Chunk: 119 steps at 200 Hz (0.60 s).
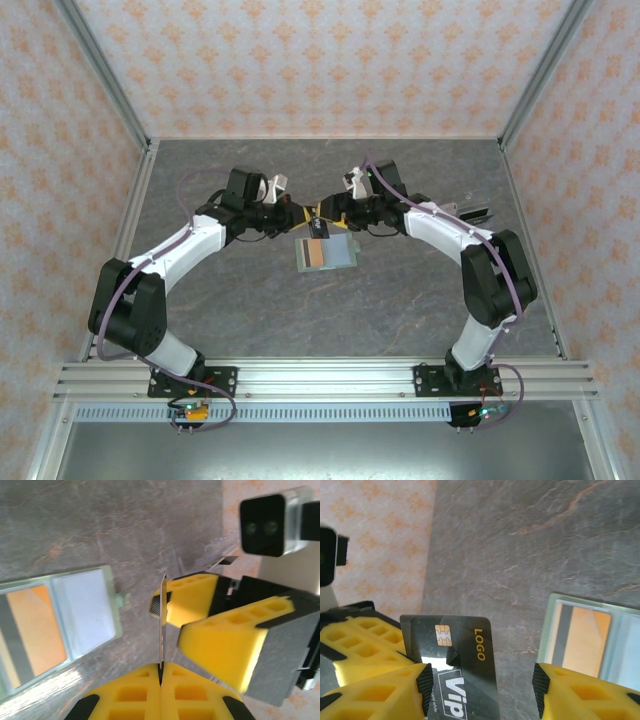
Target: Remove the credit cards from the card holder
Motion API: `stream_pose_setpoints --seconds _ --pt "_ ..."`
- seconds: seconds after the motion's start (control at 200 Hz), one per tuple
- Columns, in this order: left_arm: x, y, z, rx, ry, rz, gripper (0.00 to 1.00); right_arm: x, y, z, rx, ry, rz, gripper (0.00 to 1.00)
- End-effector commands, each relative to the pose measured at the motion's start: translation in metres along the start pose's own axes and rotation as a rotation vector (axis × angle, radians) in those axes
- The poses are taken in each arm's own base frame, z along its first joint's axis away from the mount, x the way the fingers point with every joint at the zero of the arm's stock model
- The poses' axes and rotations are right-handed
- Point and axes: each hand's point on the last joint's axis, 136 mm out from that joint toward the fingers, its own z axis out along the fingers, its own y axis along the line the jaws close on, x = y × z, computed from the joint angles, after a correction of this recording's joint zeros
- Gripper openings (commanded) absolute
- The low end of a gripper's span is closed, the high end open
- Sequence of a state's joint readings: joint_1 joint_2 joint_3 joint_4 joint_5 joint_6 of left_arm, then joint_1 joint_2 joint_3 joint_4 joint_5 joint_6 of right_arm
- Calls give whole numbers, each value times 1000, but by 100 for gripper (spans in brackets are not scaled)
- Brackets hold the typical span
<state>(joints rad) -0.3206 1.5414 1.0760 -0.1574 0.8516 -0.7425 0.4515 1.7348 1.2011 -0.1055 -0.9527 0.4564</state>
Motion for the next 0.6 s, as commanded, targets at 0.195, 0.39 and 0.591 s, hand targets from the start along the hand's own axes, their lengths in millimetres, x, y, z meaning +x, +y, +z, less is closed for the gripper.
stream_pose_setpoints --seconds 0.195,0.39,0.591 --pt "-12 -13 -7 95 -8 1 0 -5 34 -17 -183 -26 -30 35" --pt "-13 -14 -7 97 -3 -5 0 -5 43 -25 -213 -43 -32 18" --pt "-15 -14 -4 106 1 -21 2 -7 55 -35 -225 -76 -47 9"
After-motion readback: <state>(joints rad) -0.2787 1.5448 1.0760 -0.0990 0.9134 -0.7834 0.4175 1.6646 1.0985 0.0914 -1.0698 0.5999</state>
